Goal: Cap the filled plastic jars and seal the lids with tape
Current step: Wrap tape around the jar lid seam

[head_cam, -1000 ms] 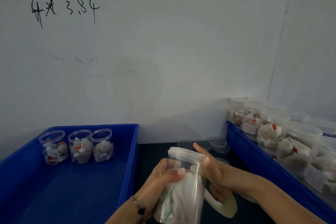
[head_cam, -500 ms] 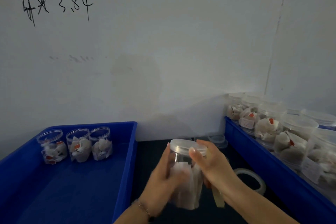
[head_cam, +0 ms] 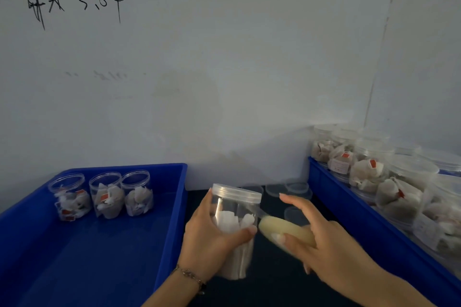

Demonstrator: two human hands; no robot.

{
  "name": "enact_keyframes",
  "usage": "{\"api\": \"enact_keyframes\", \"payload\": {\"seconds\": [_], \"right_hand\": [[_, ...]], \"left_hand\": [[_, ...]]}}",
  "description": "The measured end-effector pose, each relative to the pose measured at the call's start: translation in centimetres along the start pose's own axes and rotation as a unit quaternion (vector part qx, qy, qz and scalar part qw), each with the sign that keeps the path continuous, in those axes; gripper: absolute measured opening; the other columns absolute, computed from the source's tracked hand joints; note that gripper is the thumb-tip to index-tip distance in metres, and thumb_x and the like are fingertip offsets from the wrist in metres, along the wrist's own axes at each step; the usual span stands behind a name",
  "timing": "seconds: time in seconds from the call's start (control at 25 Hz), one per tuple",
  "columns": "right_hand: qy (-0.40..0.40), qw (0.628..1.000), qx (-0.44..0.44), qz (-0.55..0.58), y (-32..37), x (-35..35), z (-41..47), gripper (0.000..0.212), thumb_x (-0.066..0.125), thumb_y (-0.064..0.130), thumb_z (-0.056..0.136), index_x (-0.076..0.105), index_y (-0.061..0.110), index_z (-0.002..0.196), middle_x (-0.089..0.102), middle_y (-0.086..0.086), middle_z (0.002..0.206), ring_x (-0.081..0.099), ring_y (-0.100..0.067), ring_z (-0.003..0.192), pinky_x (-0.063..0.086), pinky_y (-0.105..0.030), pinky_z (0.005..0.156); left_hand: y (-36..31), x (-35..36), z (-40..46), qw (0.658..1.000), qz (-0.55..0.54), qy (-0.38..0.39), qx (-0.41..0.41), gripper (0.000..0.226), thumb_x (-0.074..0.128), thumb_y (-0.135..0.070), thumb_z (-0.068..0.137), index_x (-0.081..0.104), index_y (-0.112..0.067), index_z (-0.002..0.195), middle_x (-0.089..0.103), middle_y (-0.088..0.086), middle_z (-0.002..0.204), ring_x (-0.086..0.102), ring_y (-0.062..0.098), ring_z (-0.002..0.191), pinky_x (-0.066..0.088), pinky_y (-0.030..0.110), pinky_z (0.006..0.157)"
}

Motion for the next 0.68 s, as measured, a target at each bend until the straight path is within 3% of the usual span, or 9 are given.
{"api": "enact_keyframes", "payload": {"seconds": [0.04, 0.08, 0.2, 0.36, 0.44, 0.52, 0.56, 0.6, 0.68], "right_hand": [[-0.025, 0.998, -0.027, -0.049, 0.4, -0.6, -0.5, 0.044, 0.032, 0.081, 0.077, 0.010, 0.072, 0.114, 0.062, 0.028, 0.071, 0.059, 0.003, 0.057, 0.044, -0.012, 0.051], [-0.056, 0.989, -0.063, -0.124, 0.9, -1.3, -0.7, 0.046, 0.018, 0.088, 0.073, 0.016, 0.067, 0.113, 0.059, 0.025, 0.066, 0.056, 0.006, 0.056, 0.041, -0.012, 0.048], [-0.154, 0.919, -0.117, -0.345, 2.1, -3.8, -0.7, 0.067, -0.003, 0.083, 0.074, 0.041, 0.046, 0.109, 0.042, 0.018, 0.054, 0.041, -0.001, 0.040, 0.027, -0.018, 0.035], [-0.120, 0.920, -0.065, -0.366, 0.3, -3.9, 0.4, 0.079, -0.009, 0.078, 0.064, 0.040, 0.041, 0.114, 0.041, 0.016, 0.066, 0.037, 0.000, 0.047, 0.023, -0.016, 0.042], [-0.123, 0.925, -0.065, -0.354, -0.3, -3.8, 1.0, 0.070, 0.003, 0.077, 0.073, 0.041, 0.038, 0.116, 0.038, 0.018, 0.064, 0.034, 0.001, 0.046, 0.021, -0.016, 0.042], [-0.114, 0.923, -0.053, -0.363, -0.3, -3.7, 1.6, 0.048, 0.031, 0.069, 0.084, 0.044, 0.033, 0.114, 0.034, 0.017, 0.057, 0.033, -0.001, 0.040, 0.018, -0.016, 0.038], [-0.122, 0.913, -0.076, -0.381, 0.2, -3.4, 1.8, 0.041, 0.053, 0.060, 0.083, 0.045, 0.029, 0.108, 0.036, 0.015, 0.054, 0.033, -0.003, 0.036, 0.016, -0.015, 0.035], [-0.132, 0.898, -0.102, -0.407, 1.0, -3.2, 1.9, 0.046, 0.073, 0.049, 0.073, 0.045, 0.024, 0.100, 0.041, 0.012, 0.051, 0.034, -0.005, 0.031, 0.013, -0.014, 0.031], [-0.171, 0.874, -0.135, -0.435, 2.1, -2.8, 2.3, 0.054, 0.086, 0.039, 0.062, 0.046, 0.020, 0.094, 0.049, 0.007, 0.052, 0.041, -0.007, 0.029, 0.016, -0.017, 0.027]], "left_hand": [[0.0, -0.1, 0.1, 1.000, 0.008, 0.011, -0.002, 0.079, 0.074, -0.064, 0.043, 0.043, -0.048, 0.114, 0.058, -0.023, 0.105, 0.056, -0.007, 0.093, 0.044, 0.011, 0.068], [0.0, -0.2, 0.2, 1.000, 0.016, 0.020, -0.002, 0.079, 0.073, -0.066, 0.041, 0.044, -0.048, 0.112, 0.058, -0.022, 0.103, 0.057, -0.005, 0.093, 0.044, 0.012, 0.069], [-0.4, -0.3, 0.2, 0.999, 0.026, 0.030, -0.006, 0.075, 0.075, -0.066, 0.042, 0.046, -0.046, 0.108, 0.060, -0.018, 0.100, 0.060, 0.002, 0.091, 0.047, 0.017, 0.070], [-1.2, -0.3, -0.1, 1.000, -0.004, 0.024, -0.011, 0.074, 0.072, -0.067, 0.035, 0.050, -0.043, 0.101, 0.063, -0.017, 0.092, 0.061, -0.004, 0.083, 0.048, 0.012, 0.057], [-1.7, -0.2, -0.5, 0.999, -0.031, 0.041, -0.007, 0.080, 0.079, -0.068, 0.032, 0.053, -0.042, 0.103, 0.065, -0.019, 0.093, 0.061, -0.008, 0.085, 0.049, 0.011, 0.056], [-2.3, 0.6, -1.0, 0.995, -0.064, 0.075, -0.007, 0.082, 0.079, -0.062, 0.034, 0.055, -0.037, 0.108, 0.067, -0.015, 0.098, 0.064, 0.000, 0.087, 0.051, 0.016, 0.061], [-2.5, 1.0, -1.2, 0.991, -0.090, 0.095, -0.012, 0.082, 0.078, -0.057, 0.035, 0.057, -0.032, 0.110, 0.069, -0.011, 0.098, 0.066, 0.005, 0.087, 0.052, 0.018, 0.062], [-2.5, 1.4, -1.3, 0.986, -0.121, 0.114, -0.017, 0.082, 0.078, -0.053, 0.036, 0.059, -0.025, 0.110, 0.070, -0.006, 0.097, 0.068, 0.011, 0.086, 0.054, 0.020, 0.062], [-2.4, 1.6, -1.2, 0.976, -0.175, 0.126, -0.036, 0.082, 0.078, -0.046, 0.036, 0.059, -0.017, 0.111, 0.072, 0.001, 0.094, 0.070, 0.019, 0.084, 0.055, 0.023, 0.061]]}}
Point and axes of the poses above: each hand's wrist, its own z-axis towards the middle knuckle, its own x-axis out of the palm, y = z × x, the point moved 7 cm from there along z, towards the middle knuckle
